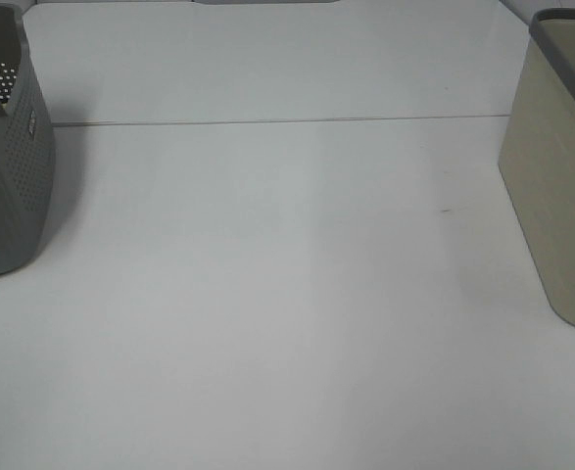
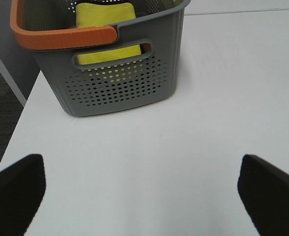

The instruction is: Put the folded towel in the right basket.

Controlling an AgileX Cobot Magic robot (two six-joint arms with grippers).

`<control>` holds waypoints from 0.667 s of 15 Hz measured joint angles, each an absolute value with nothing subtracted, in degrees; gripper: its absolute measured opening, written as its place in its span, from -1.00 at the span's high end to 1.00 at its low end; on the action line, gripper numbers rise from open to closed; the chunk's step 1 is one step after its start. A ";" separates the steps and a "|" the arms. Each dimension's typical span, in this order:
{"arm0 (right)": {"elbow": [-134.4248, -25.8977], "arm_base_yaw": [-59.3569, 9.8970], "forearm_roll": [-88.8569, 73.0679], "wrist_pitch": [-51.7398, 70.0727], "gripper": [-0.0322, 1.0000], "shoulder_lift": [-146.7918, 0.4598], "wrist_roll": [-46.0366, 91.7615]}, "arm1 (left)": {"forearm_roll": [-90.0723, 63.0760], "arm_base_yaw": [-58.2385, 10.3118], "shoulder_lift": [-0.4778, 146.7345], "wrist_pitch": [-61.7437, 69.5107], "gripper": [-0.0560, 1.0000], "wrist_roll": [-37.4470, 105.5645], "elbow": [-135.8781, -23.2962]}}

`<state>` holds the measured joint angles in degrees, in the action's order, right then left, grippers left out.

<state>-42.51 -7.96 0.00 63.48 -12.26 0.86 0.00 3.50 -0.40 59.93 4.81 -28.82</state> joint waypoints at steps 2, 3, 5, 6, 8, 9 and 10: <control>-39.08 -7.96 4.53 63.71 -0.48 -5.67 -0.92 | 0.00 3.50 -0.40 59.93 -0.98 4.81 -28.82; -37.76 -7.96 5.84 64.06 -0.48 -3.44 -1.09 | 0.00 3.50 -0.40 59.93 -0.98 4.81 -28.82; -32.89 -7.96 7.91 64.74 -0.48 -1.03 -2.29 | 0.00 3.50 -0.40 59.93 -0.98 4.81 -28.82; -32.03 -7.96 7.91 64.74 -0.48 -1.03 -2.29 | 0.00 3.50 -0.40 59.93 -0.98 4.81 -28.82; -29.56 -7.96 7.91 65.15 -0.48 -1.03 -2.23 | 0.00 3.50 -0.40 59.93 -0.98 4.81 -28.82; -28.42 -7.96 8.02 65.32 -0.48 -1.03 -2.23 | 0.00 3.50 -0.40 59.93 -0.98 4.81 -28.82; -27.50 -7.96 8.25 65.60 -0.48 -1.03 -2.23 | 0.00 3.50 -0.40 59.93 -0.98 4.81 -28.82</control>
<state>-27.50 -7.96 8.25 65.60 -1.03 -2.23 0.00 3.50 -0.40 59.93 4.81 -28.82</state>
